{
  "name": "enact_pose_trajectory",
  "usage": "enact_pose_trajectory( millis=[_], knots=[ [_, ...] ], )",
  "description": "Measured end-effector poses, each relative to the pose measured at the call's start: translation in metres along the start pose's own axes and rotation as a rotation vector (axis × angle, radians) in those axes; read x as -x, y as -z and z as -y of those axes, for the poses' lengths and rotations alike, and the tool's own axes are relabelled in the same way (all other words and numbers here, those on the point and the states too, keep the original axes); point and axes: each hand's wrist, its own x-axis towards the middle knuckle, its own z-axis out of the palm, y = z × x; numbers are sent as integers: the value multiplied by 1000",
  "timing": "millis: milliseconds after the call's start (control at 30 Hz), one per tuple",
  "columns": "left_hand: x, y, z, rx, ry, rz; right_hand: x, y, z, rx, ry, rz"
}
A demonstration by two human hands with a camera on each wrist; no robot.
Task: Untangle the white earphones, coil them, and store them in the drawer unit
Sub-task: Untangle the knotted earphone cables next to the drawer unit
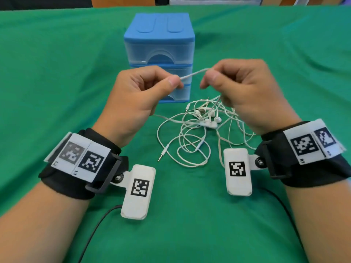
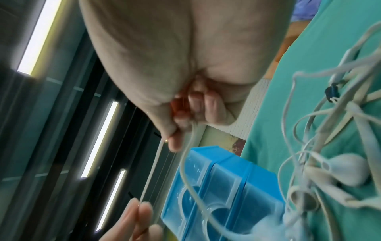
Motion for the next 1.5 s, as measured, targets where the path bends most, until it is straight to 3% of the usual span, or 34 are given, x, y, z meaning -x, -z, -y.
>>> enact_pose_trajectory(
  millis=[133,233,533,733,867,1033,1133,1233,1300,1400,1500],
  knots=[
    [-3,6,3,69,49,-64,-5,18,-8,-217,-143,-416],
    [-3,8,3,74,63,-56,-6,29,-13,-310,-192,-622],
    [-3,9,3,106,111,15,-7,35,-19,-268,-134,-808],
    [-1,8,6,1,162,114,-7,39,-20,-321,-129,-913],
    [-2,8,8,2,134,68,-6,40,-21,-373,-206,-803],
    [-4,8,6,124,155,-21,-4,30,-10,-473,-248,-415],
    [-2,5,5,69,135,27,-2,15,-1,-417,-150,-134],
    [1,0,3,-1,77,135,4,-1,4,-226,-69,158],
    [3,-3,2,-54,53,210,6,-9,5,-93,-42,278],
    [3,-4,3,-69,65,229,6,-9,3,7,-50,264],
    [0,-1,5,-40,81,154,3,1,-2,48,-69,142]
  ],
)
